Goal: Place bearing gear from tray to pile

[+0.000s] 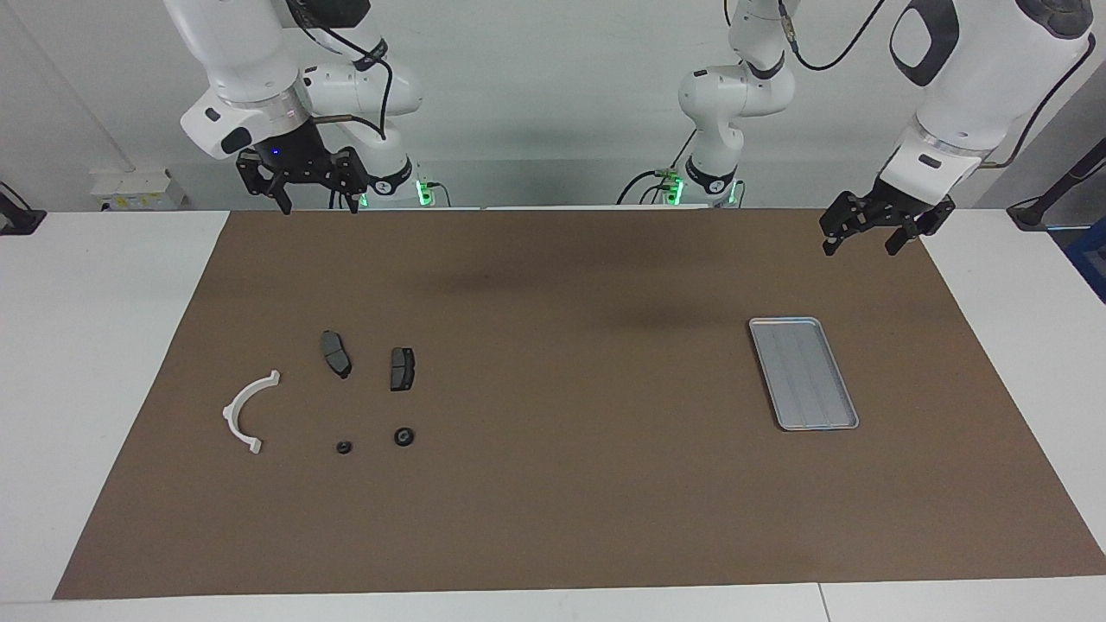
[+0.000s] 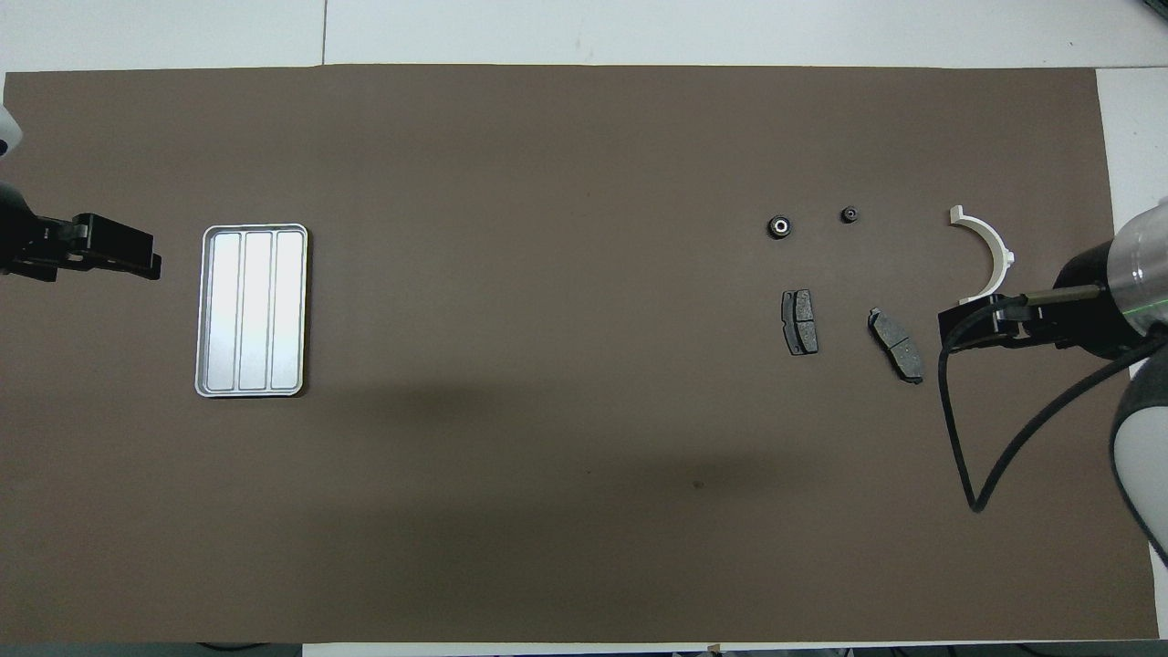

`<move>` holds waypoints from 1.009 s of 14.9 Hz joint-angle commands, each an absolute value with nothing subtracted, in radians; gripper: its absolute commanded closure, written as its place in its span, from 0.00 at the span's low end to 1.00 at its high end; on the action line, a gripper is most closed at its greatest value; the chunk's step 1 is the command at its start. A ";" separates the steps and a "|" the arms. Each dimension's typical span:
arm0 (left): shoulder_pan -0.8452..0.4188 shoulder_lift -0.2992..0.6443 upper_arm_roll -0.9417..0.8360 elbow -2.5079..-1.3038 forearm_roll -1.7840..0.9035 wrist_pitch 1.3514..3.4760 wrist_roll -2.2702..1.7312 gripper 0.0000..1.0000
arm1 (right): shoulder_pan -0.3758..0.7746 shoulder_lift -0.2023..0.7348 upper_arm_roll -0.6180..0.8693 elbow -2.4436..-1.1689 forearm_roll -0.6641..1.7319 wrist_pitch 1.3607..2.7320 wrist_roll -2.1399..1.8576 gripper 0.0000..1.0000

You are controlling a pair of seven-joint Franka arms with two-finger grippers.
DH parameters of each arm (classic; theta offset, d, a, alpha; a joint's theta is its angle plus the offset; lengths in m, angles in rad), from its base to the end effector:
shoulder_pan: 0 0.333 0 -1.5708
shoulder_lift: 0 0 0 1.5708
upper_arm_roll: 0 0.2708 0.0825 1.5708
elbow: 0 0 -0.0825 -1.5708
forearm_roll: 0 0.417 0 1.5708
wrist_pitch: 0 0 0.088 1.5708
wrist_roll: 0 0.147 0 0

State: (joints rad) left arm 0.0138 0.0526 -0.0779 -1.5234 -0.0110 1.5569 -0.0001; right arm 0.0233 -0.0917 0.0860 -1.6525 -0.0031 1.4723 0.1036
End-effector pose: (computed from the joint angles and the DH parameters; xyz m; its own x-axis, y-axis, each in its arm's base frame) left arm 0.5979 -0.0391 0.5309 0.9978 -0.0641 -0.0189 -0.0638 -0.9978 0.0151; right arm 0.5449 0.0608 0.5425 0.9962 0.0039 -0.0871 0.0057 -0.9998 0.0201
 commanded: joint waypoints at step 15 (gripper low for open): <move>0.008 0.031 -0.077 -1.534 -0.002 1.548 0.009 0.00 | 0.011 -0.089 0.081 -1.666 -0.025 1.534 0.101 0.00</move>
